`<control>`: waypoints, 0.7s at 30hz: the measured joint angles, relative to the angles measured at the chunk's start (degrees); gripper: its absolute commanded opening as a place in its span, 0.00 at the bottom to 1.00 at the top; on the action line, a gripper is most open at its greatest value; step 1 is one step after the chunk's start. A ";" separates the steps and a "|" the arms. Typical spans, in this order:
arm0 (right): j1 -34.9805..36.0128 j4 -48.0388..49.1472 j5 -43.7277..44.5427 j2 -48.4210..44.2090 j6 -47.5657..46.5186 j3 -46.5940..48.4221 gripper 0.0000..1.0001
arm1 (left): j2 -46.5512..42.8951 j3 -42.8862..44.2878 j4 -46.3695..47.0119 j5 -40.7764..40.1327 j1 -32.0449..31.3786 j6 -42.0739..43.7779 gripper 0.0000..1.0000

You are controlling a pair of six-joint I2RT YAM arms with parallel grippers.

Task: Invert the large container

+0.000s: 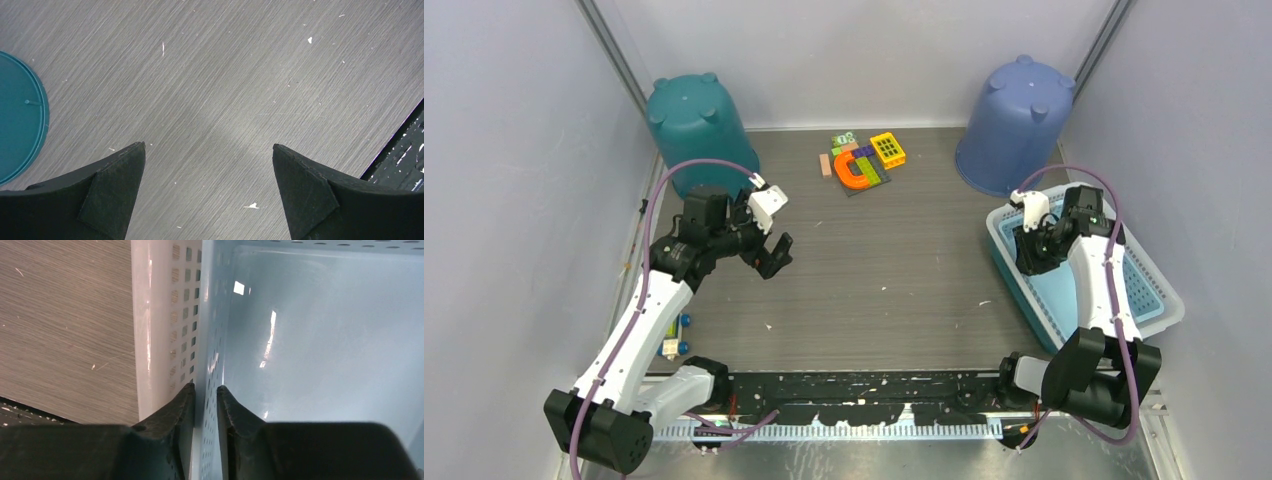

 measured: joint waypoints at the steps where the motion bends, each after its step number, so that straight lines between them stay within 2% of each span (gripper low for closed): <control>1: 0.20 -0.22 -0.11 0.02 0.11 0.07 0.17 | 0.00 0.00 0.00 -0.04 0.00 0.00 1.00; 6: 0.31 -1.01 -0.11 0.04 1.07 0.81 0.02 | 0.00 0.00 0.02 -0.46 0.00 -0.02 1.00; 21: 0.33 -6.47 -0.31 -6.58 5.29 9.57 0.01 | -0.02 -0.09 0.42 -0.87 0.00 -0.02 1.00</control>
